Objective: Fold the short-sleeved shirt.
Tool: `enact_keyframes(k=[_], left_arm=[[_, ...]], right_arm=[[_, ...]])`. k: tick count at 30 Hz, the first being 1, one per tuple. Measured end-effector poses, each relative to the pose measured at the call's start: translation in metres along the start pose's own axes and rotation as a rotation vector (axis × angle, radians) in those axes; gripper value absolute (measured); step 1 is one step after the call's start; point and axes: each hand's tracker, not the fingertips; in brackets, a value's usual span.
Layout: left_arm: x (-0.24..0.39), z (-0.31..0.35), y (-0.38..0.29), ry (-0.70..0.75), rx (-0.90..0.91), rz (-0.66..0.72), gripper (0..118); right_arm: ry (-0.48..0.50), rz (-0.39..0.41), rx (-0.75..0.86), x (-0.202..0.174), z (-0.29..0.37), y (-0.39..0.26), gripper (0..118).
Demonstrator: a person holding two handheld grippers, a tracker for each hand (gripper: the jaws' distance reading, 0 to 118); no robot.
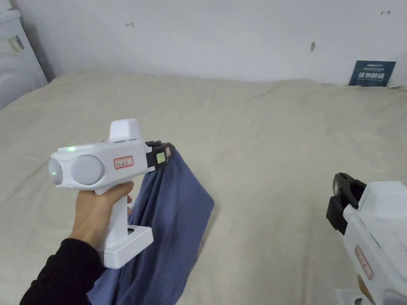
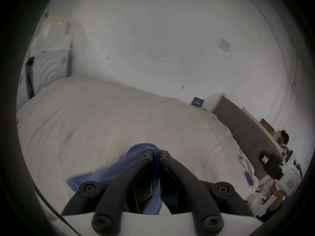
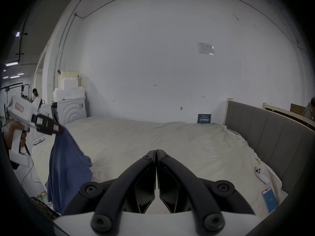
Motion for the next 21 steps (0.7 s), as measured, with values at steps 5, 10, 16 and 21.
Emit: enact_keyframes(k=[5, 10, 16, 21], left_arm=[[0.075, -0.032, 0.029, -0.121, 0.014, -0.130, 3], [0.140, -0.060, 0.041, -0.222, 0.013, -0.227, 3], [0.198, -0.083, 0.025, -0.335, -0.024, -0.286, 3], [0.214, -0.104, -0.019, -0.383, -0.139, -0.312, 3]], right_arm=[[-0.076, -0.001, 0.021, 0.030, 0.023, 0.004, 0], [-0.145, 0.004, 0.037, 0.057, 0.044, 0.008, 0], [-0.218, -0.001, 0.035, 0.086, 0.059, 0.006, 0], [-0.251, -0.010, 0.017, 0.100, 0.063, -0.002, 0]])
